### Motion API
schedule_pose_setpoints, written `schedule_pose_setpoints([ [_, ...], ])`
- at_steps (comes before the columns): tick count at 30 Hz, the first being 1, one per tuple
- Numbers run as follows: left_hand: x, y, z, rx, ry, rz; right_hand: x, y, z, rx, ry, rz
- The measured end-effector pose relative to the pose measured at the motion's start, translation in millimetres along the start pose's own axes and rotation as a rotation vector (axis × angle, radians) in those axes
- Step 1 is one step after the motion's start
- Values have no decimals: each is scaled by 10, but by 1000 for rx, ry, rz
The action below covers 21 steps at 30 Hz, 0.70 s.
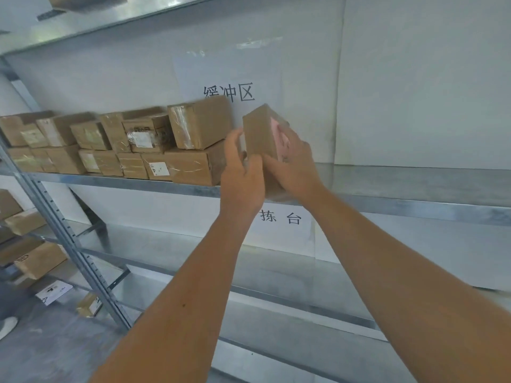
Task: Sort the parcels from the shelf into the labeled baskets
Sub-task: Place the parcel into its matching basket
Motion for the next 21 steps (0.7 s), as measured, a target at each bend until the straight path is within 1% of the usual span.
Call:
schedule_pose_setpoints([
  [2,-185,-43,-87,71,-102,-36,147,67,-188,-50,83,-158],
  [4,-284,-113,-189,163,-166,-67,356,159,-398,-130,191,-308],
  [6,-323,-122,-303,210,-187,-128,514,244,-586,-181,249,-386],
  [7,-335,-108,-362,218,-182,-143,567,276,-669,-175,254,-404],
  [10,-311,-69,-485,246,-165,-159,588,368,-850,-151,253,-425],
  [14,-352,-68,-580,307,-193,-133,668,482,-1007,-186,277,-452],
  [18,-398,-14,-641,289,-201,-127,684,471,-1076,-157,270,-317],
  [21,-405,18,-663,282,-204,-110,701,477,-1131,-162,276,-289],
])
Point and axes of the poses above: each hand's wrist, its own z-axis towards the middle knuckle, its own y-axis out of the back of the hand, x = y × z, the point moved 8 cm from there along z, towards the middle knuckle, and after that the axes turned 3 degrees about y, right-handed, at the moved point
